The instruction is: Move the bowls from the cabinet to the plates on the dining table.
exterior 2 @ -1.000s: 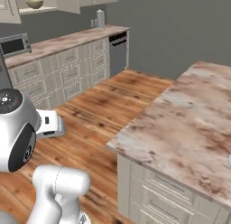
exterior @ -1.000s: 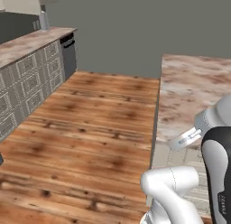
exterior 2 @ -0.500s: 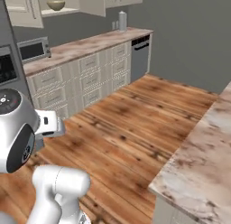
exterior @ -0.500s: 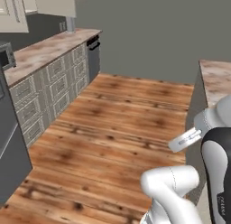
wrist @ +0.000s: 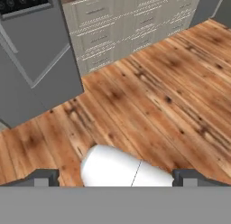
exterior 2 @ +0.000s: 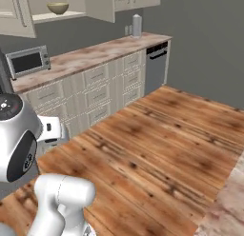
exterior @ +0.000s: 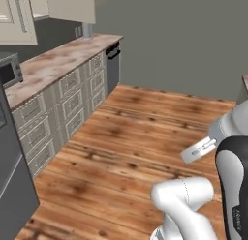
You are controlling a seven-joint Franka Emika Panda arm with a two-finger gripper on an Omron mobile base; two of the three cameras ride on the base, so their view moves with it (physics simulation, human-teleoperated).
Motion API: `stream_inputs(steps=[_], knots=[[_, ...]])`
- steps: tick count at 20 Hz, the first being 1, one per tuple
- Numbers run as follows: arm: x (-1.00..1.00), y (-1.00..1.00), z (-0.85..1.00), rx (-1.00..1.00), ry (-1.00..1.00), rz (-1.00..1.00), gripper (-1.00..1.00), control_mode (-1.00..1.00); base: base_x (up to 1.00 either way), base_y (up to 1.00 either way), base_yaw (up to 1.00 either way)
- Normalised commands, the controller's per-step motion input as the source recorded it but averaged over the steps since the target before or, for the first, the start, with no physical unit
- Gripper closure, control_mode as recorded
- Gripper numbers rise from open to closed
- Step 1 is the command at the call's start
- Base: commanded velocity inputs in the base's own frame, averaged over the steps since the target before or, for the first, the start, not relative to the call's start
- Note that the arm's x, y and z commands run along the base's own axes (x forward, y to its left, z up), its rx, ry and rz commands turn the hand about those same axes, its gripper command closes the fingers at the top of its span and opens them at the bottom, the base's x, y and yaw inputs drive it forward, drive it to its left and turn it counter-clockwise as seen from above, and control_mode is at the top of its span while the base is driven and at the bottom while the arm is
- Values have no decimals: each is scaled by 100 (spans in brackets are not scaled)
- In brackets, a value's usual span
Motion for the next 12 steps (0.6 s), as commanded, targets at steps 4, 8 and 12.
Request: stream_inputs(steps=[4, 8, 12], knots=[[0, 0, 0, 0, 0, 0, -100, 100, 100, 0, 17], [0, 0, 0, 0, 0, 0, -100, 100, 100, 0, 27], [0, 0, 0, 0, 0, 0, -100, 100, 72, 0, 40]])
